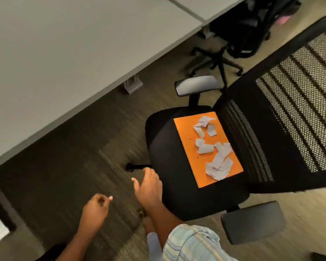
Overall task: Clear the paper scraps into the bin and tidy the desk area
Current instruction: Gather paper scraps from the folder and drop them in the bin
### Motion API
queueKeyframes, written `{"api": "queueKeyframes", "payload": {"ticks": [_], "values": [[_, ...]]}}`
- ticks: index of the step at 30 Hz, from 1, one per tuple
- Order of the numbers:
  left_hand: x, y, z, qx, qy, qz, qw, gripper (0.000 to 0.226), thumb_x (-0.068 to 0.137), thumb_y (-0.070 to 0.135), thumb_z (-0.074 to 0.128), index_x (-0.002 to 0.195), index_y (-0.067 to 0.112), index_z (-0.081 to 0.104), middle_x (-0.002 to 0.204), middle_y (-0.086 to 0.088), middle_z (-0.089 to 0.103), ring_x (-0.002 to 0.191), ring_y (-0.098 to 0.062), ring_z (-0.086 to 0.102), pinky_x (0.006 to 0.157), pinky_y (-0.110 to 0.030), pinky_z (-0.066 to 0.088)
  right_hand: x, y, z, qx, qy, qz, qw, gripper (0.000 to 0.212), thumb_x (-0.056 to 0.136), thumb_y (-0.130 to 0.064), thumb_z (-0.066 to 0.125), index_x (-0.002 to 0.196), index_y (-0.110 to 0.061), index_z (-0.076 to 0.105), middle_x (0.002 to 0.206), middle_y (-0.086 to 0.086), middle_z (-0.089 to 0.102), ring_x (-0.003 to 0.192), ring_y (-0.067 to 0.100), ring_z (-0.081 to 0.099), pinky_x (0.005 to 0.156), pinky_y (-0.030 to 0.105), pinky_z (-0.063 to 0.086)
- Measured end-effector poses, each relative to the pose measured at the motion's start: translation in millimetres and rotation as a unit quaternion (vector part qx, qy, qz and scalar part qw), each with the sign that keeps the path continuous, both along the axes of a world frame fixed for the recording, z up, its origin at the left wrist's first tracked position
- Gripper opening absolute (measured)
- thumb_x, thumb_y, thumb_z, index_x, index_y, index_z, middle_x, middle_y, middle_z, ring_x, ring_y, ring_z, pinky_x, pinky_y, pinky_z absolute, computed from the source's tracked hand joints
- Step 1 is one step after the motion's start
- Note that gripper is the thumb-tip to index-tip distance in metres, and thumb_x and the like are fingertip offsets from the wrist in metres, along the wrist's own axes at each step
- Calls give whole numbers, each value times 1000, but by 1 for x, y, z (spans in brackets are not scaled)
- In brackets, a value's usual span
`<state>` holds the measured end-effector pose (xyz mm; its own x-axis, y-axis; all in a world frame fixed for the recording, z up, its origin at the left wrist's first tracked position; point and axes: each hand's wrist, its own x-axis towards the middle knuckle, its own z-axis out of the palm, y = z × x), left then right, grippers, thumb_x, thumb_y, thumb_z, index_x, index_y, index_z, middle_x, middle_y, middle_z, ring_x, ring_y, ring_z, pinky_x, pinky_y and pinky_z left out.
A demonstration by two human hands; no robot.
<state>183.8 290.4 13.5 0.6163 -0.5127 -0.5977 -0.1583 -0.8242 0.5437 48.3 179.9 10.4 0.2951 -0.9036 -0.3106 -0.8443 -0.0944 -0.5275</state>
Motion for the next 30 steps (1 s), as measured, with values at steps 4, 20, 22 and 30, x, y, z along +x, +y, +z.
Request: {"api": "queueKeyframes", "payload": {"ticks": [4, 20, 22, 30], "values": [[-32, -69, 5, -13, -14, -95, 995, 18, 82, 19, 70, 90, 4, 65, 90, -15, 70, 92, -31, 63, 81, -35, 44, -48, -39, 1, 1, 1, -79, 997, 54, 85, -49, 57, 129, -22, 40, 124, -2, 47, 117, 18, 46, 95, 39, 45], [-161, -257, 20, -38, -48, -341, 938, 44, 84, 29, 66, 124, 14, 54, 114, -5, 61, 101, -19, 58, 82, -31, 45, -179, -142, -3, 8, 98, -278, 956, 94, 72, -60, 68, 142, -29, 15, 150, 8, 18, 135, 34, 24, 104, 57, 29], [-173, -270, 16, -46, -52, -366, 928, 51, 84, 29, 67, 130, 15, 50, 127, -10, 57, 114, -23, 55, 89, -34, 45, -194, -147, -6, 31, 93, -264, 960, 111, 65, -61, 74, 144, -39, -1, 155, 5, 3, 141, 36, 9, 105, 62, 26], [-222, -331, -12, -48, -135, -542, 828, 75, 83, 30, 68, 145, 33, 26, 153, -9, 26, 134, -32, 36, 101, -45, 42, -251, -197, -36, 180, 203, -161, 949, 153, 47, -51, 90, 132, -47, -37, 148, 2, -41, 140, 48, -19, 96, 67, 38]]}}
